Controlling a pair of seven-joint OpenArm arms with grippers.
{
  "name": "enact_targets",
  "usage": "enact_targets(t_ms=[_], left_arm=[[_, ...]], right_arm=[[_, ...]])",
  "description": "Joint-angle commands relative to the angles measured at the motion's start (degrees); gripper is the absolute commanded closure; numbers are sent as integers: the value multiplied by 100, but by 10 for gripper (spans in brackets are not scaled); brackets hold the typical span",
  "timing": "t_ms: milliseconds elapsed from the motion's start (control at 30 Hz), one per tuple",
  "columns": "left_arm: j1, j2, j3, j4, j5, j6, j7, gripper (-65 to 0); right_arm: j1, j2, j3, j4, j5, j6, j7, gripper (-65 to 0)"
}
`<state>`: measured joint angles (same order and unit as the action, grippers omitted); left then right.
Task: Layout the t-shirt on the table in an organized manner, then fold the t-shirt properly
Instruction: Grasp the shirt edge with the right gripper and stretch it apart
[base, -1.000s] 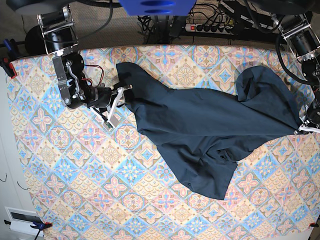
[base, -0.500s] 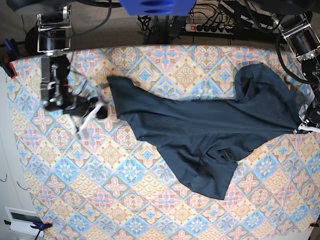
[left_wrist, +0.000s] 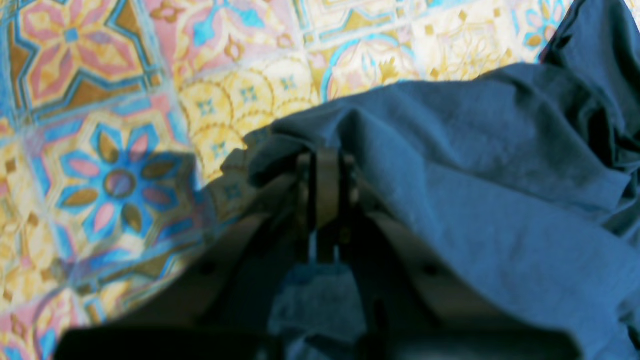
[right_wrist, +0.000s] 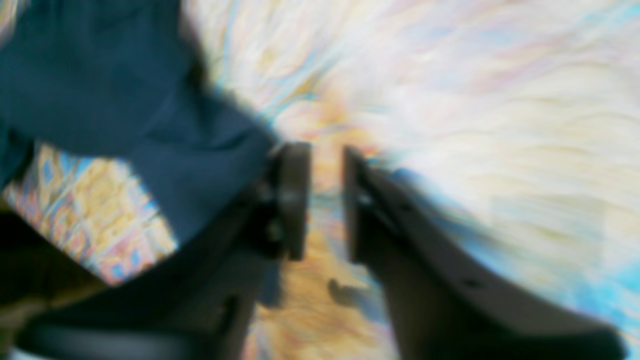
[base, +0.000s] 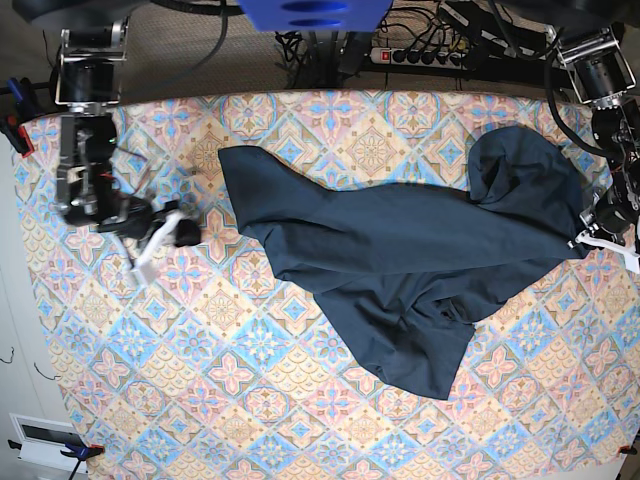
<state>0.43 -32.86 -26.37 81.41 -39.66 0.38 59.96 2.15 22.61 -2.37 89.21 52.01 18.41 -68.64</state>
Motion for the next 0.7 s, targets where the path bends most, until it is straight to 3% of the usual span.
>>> enact_targets(t_ms=[0,200,333,500,667], left_arm=[[-100,-120,-40,84,-47,-16,-111,0],[-91,-156,-66,84,-21,-16,-93,0],[-91,-138,-66,84,-21,-16,-76,0],[-91,-129,-40,84,-47,-16,-76,0],[-91,-120,-40,84,-47,-16,-76,0]], right_arm=[[123,152,-110,94,78,27,108,-207],[484,126,-998,15,17,18,126,-271],[712,126,-1482,-143,-889,18,214,-296],[712,-138,-1816,-363,-1434,18,275,-293],[712,-305,-1868,-582,-1495,18,275,-296]])
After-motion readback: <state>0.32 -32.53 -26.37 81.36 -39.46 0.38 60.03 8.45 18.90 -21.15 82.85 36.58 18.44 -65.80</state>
